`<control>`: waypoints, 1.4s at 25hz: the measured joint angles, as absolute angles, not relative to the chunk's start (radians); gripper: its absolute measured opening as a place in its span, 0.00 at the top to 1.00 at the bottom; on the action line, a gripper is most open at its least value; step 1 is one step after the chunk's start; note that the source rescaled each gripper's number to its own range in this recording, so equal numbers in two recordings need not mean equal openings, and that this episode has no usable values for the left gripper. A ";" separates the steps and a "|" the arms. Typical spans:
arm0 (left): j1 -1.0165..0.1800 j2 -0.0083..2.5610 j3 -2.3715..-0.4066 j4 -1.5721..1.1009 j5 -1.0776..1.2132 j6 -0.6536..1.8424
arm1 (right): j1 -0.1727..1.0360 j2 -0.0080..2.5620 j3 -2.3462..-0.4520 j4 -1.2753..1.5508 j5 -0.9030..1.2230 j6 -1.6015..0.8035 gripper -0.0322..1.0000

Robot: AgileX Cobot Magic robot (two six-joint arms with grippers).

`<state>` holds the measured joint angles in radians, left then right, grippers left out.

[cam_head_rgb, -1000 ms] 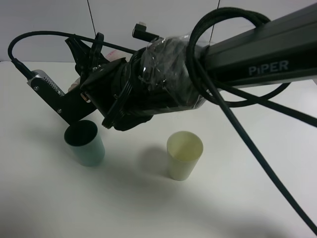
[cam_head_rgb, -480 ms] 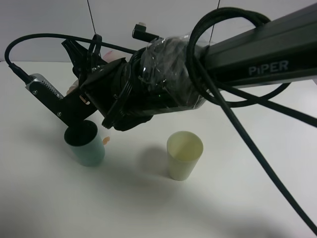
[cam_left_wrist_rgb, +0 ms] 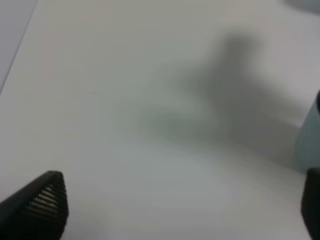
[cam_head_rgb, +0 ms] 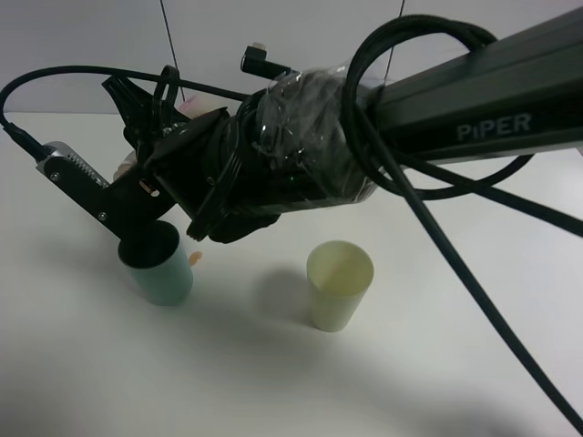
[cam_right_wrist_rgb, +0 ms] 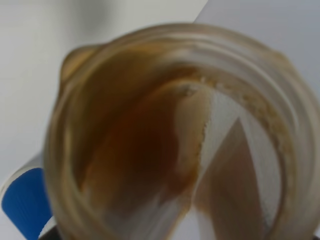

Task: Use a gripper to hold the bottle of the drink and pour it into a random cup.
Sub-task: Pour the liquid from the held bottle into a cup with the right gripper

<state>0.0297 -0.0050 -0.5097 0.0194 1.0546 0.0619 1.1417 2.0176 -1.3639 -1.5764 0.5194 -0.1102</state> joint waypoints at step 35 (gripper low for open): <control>0.030 -0.005 -0.510 0.019 1.055 0.062 | 1.147 2.018 -1.364 -1.626 0.519 -0.204 0.97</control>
<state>0.0297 -0.0050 -0.5097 0.0194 1.0546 0.0619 1.1468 2.0176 -1.3639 -1.6259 0.5194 -0.2038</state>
